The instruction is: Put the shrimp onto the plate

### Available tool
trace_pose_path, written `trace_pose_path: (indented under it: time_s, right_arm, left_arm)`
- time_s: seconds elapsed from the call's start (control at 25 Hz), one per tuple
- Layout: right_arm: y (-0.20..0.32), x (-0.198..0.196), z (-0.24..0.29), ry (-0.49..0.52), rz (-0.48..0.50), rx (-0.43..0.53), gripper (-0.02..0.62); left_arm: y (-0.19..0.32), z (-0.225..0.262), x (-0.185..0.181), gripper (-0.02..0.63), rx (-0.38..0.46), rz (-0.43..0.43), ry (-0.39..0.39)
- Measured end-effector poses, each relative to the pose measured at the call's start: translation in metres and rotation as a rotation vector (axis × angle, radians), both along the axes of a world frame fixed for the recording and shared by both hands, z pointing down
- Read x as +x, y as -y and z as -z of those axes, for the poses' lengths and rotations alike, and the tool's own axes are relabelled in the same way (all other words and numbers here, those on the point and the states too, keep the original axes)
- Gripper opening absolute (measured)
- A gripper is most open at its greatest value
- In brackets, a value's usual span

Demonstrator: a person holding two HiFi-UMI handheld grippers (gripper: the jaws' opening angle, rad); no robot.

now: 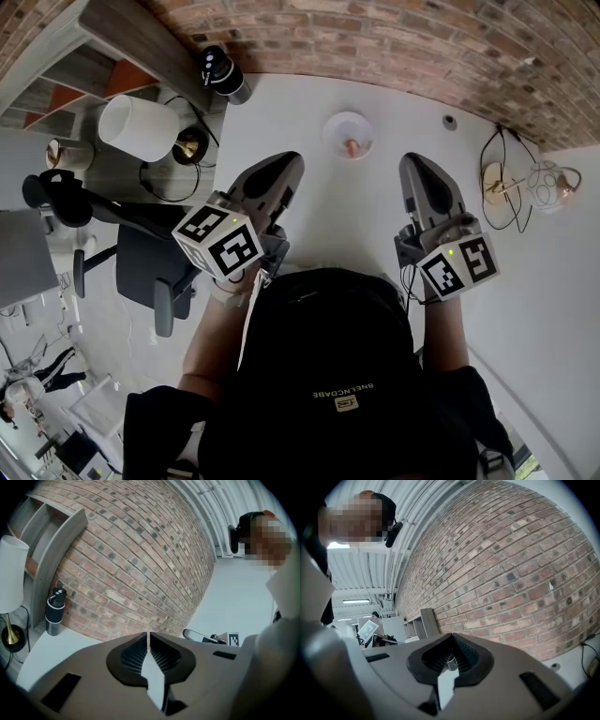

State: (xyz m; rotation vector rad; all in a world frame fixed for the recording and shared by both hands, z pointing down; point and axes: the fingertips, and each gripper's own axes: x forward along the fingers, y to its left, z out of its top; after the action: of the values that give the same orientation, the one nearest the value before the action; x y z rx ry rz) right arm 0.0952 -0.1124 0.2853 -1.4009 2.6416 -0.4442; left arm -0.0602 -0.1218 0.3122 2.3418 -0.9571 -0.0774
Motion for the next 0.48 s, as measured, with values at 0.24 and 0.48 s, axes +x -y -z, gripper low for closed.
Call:
trace_pose_path:
  time_s: [0.24, 0.48]
  right_arm:
    - [-0.0003, -0.0012, -0.0008, 0.0, 0.0, -0.004, 0.003]
    - [-0.0052, -0.0062, 0.0025, -0.046, 0.026, 0.03, 0.003]
  left_arm:
    - [0.0001, -0.0005, -0.0006, 0.004, -0.007, -0.001, -0.002]
    - [-0.0005, -0.0014, -0.0006, 0.003, -0.006, -0.001, 0.001]
